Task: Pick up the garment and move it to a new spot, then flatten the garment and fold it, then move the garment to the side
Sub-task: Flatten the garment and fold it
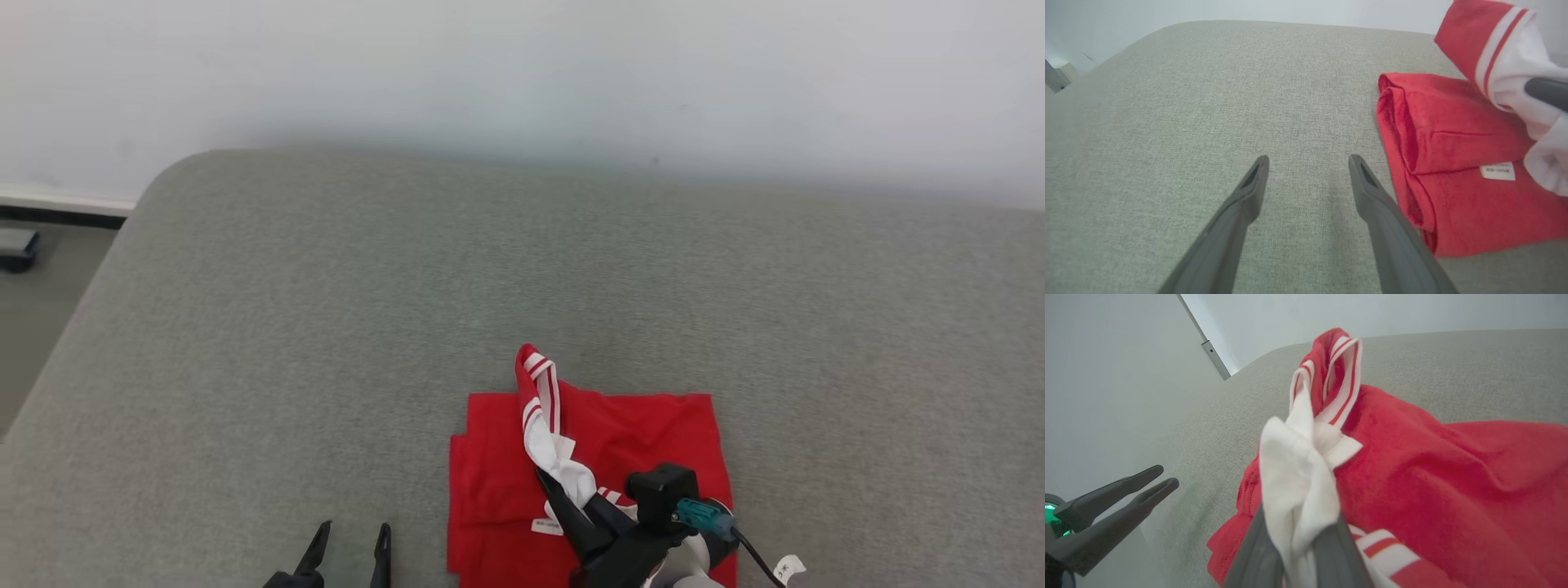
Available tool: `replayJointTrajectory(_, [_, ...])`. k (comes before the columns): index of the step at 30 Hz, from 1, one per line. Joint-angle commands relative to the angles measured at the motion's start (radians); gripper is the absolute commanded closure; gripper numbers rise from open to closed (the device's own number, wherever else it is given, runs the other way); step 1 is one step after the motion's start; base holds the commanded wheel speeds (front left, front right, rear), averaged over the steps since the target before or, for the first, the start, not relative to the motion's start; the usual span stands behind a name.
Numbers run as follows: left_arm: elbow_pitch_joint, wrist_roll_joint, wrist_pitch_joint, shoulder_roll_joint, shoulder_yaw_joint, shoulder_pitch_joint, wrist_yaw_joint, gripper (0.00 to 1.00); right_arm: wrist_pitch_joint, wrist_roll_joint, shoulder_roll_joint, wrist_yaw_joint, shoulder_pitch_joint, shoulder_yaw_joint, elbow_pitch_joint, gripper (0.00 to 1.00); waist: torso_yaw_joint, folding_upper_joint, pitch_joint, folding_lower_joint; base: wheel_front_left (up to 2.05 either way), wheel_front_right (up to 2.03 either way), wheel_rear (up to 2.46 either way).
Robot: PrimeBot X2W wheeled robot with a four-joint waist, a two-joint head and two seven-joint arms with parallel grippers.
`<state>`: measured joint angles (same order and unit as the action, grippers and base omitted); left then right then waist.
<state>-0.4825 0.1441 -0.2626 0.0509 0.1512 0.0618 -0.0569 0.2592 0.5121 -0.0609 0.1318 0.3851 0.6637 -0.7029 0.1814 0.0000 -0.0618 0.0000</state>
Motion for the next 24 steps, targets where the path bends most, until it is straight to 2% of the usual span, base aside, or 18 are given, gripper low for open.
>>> replayJointTrajectory(1, [0.006,0.006,-0.003,-0.001,0.005,0.006,0.003,0.0,0.005,0.01,0.007,-0.003,0.018,0.01,-0.012,1.0,0.038,0.0,-0.004,0.0,0.0,0.0,0.0])
replayJointTrajectory(5, [0.015,0.007,-0.003,-0.001,0.013,0.005,0.008,0.0,0.006,0.026,0.011,-0.003,0.037,0.025,-0.043,1.0,0.048,0.0,-0.007,0.0,0.0,0.0,0.0])
replayJointTrajectory(7, [0.019,0.01,-0.003,-0.001,0.015,0.005,0.012,0.0,0.006,0.036,0.011,-0.003,0.043,0.009,-0.041,0.53,0.048,0.0,-0.008,0.0,0.0,0.0,0.0])
replayJointTrajectory(8, [0.02,0.01,-0.003,0.0,0.013,0.005,0.013,0.0,0.007,0.044,0.011,-0.003,0.043,-0.003,-0.03,0.09,0.045,0.0,-0.009,0.0,0.0,0.0,0.0])
replayJointTrajectory(9, [0.021,0.01,-0.003,0.0,0.011,0.005,0.014,0.0,0.007,0.046,0.011,-0.003,0.042,-0.016,-0.023,0.0,0.04,0.0,-0.01,0.0,0.0,0.0,0.0])
replayJointTrajectory(12, [0.029,0.005,-0.003,-0.001,0.005,0.015,0.014,0.0,0.006,0.018,0.011,-0.003,0.034,-0.076,-0.002,0.0,0.02,0.0,-0.011,0.0,0.0,0.0,0.0])
replayJointTrajectory(19, [0.05,0.003,-0.003,0.0,-0.018,0.019,0.022,0.0,0.006,-0.14,0.011,-0.003,-0.033,-0.324,0.048,0.0,-0.049,0.0,-0.007,0.0,0.0,0.0,0.0])
replayJointTrajectory(20, [0.05,0.003,-0.003,0.0,-0.018,0.019,0.022,0.0,0.006,-0.14,0.011,-0.003,-0.033,-0.324,0.048,0.0,-0.049,0.0,-0.007,0.0,0.0,0.0,0.0])
replayJointTrajectory(24, [0.06,-0.004,-0.003,-0.001,-0.037,0.015,0.028,0.0,0.006,-0.234,0.011,-0.003,-0.09,-0.451,0.097,0.0,-0.091,0.0,-0.003,0.0,0.0,0.0,0.0])
